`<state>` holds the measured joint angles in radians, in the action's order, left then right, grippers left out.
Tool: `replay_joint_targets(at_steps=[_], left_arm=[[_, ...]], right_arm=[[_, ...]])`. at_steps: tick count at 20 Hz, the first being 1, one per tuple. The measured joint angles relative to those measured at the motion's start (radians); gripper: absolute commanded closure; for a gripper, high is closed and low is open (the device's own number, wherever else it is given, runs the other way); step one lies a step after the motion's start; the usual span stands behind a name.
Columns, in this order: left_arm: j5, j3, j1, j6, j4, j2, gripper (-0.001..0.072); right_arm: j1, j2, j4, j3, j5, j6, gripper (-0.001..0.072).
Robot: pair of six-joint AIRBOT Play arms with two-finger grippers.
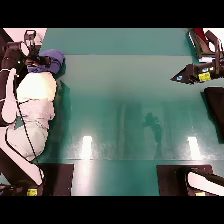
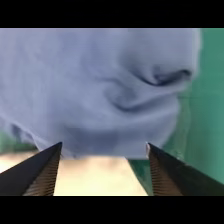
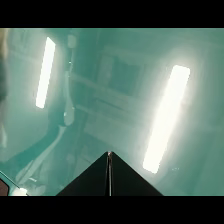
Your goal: Fold the shirts.
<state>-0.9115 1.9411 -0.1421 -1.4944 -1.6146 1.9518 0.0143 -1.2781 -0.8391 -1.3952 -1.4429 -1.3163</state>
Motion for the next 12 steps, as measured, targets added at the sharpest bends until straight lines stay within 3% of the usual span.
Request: replay_joint_targets(at_steps=[3,5,7,8,12], left_arm=[[0.038,0.0,-0.008,0.02,-0.001,0.035,0.0085],[0.052,0.0,-0.01,0.023,0.0,0.051,0.0139],[0.066,0.0,-0.014,0.02,0.0,0.058,0.0549],[0.066,0.0,-0.019,0.007,0.0,0.06,0.0685],[0.018,0.025,-0.039,-0.021,0.003,0.058,0.0686]], right_arm=[[0.0,0.0,0.0,0.0,0.001,0.0,0.0698],[0.0,0.0,0.0,0.0,0.002,0.0,0.0698],[0.0,0.0,0.001,0.0,0.002,0.0,0.0698],[0.0,0.0,0.001,0.0,0.002,0.0,0.0698],[0.001,0.0,0.001,0.0,0.001,0.0,0.0698]])
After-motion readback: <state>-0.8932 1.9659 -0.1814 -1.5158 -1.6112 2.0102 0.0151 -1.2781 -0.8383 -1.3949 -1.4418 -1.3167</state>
